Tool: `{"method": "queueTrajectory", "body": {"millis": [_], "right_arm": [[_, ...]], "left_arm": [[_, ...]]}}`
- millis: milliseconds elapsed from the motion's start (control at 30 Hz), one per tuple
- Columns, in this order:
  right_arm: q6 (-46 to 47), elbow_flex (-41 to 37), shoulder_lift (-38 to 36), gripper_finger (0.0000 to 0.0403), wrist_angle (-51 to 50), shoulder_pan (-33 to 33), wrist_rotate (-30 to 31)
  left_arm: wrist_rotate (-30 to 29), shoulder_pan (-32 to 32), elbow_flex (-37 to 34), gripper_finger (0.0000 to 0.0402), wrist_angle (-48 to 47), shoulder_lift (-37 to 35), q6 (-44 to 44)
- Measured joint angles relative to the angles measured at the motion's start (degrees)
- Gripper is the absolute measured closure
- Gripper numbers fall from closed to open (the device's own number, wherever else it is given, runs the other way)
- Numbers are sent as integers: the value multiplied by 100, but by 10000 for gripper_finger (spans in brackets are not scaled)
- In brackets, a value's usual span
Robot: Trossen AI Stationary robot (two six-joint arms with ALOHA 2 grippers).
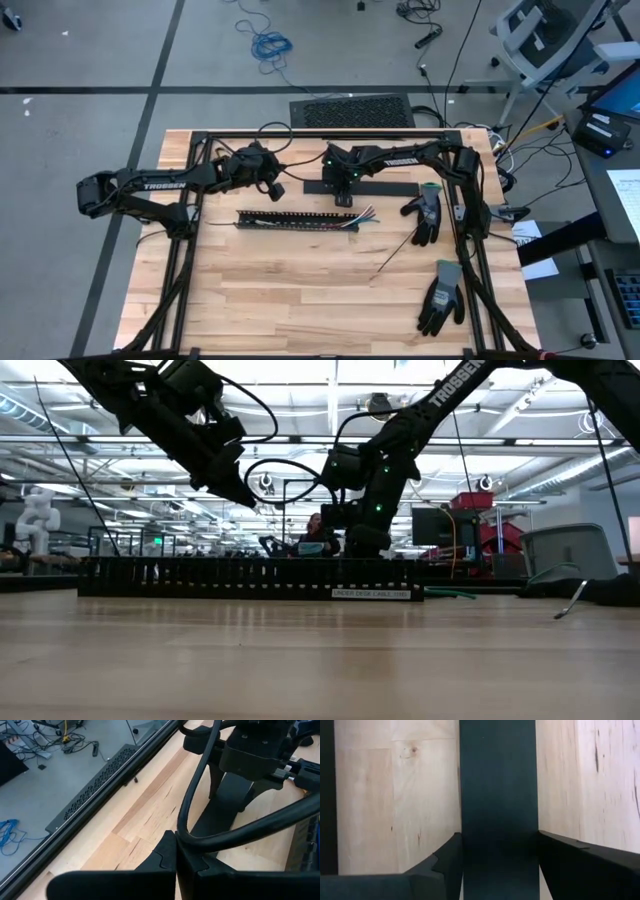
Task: Ziptie cables
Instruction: Close the black cable duct cover
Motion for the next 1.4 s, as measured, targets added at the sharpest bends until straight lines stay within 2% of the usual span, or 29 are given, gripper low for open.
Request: {"method": "queueTrajectory", "body": {"millis": [333,400,433,533,600,833,967,1067,1267,1333,1400], "right_arm": [[277,-34,-445,229,-225,-20,292],[259,-22,-537,318,-254,-17,437],[262,-22,-565,346,-285,-17,421],[263,-24,-654,395,-351,-16,413],[314,-10,-731,402,-296,-15,373],[537,30,-742,347,-372,-13,421],[-77,376,-745,301,-841,-129,1320],[-456,472,-753,260,-899,-473,1657],[-129,457,-639,189,-389,-1450,1392],[-47,457,-628,183,-86,-1764,1483],[82,457,-632,197,10,-2009,1646]], "left_arm": [[2,-2,0,401,8,0,195],[2,0,0,401,8,0,195],[1,0,0,401,9,0,195],[2,-2,0,401,9,0,199],[0,0,0,401,5,0,204],[2,-2,0,401,2,0,204],[2,-2,0,401,-15,0,204],[1,-2,0,401,-124,0,203],[0,0,0,401,-531,0,202],[2,-2,0,401,-598,0,202],[2,0,0,401,-621,0,172]]}}
